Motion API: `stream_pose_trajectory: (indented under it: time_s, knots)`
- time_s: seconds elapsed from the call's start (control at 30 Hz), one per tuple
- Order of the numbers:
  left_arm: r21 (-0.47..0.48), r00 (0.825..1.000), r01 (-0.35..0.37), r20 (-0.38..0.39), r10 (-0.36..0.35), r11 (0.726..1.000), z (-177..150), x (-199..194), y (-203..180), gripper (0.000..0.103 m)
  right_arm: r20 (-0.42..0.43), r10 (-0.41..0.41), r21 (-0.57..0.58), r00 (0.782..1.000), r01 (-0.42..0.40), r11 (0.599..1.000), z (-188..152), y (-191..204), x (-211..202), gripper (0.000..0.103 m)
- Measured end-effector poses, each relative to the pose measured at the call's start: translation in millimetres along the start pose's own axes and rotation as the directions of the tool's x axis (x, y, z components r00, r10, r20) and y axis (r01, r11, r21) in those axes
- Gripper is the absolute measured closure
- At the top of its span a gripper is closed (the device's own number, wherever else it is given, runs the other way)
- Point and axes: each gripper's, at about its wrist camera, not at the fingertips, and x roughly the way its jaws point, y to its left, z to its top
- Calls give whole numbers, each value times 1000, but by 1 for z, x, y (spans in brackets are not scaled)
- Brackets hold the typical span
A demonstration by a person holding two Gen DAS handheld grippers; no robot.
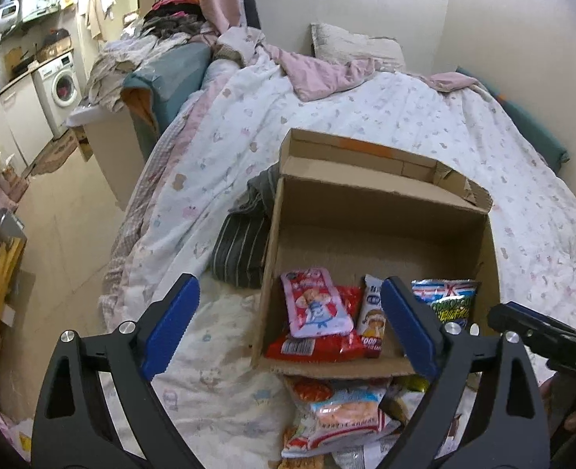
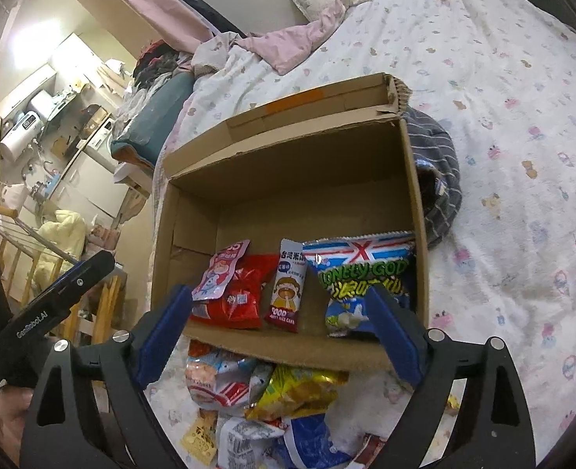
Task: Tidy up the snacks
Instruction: 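Withdraw both tools from the box back toward the snack pile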
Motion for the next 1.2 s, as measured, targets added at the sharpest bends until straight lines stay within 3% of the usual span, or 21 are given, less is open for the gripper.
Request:
stream_pose_trajectory:
  time_s: [0.7, 0.97, 1.1, 1.2]
  knots:
    - [-34, 997, -4, -76, 1, 999, -59, -32, 21, 11, -28, 9, 40, 1000, -8, 999, -59, -6, -35, 11]
    - [-39, 993, 8, -119, -13, 999, -83, -31, 32, 11, -63, -31, 38, 998, 34, 999, -81, -18, -38, 11]
    - [-46, 981, 19, -192, -27, 999, -95, -20, 39, 11, -90, -38, 74, 995, 45, 996, -90, -30, -36, 11]
    - [-114, 960, 36, -274, -66, 993, -106, -6, 51, 11, -104, -54, 80, 993, 62, 995, -94, -35, -34, 11]
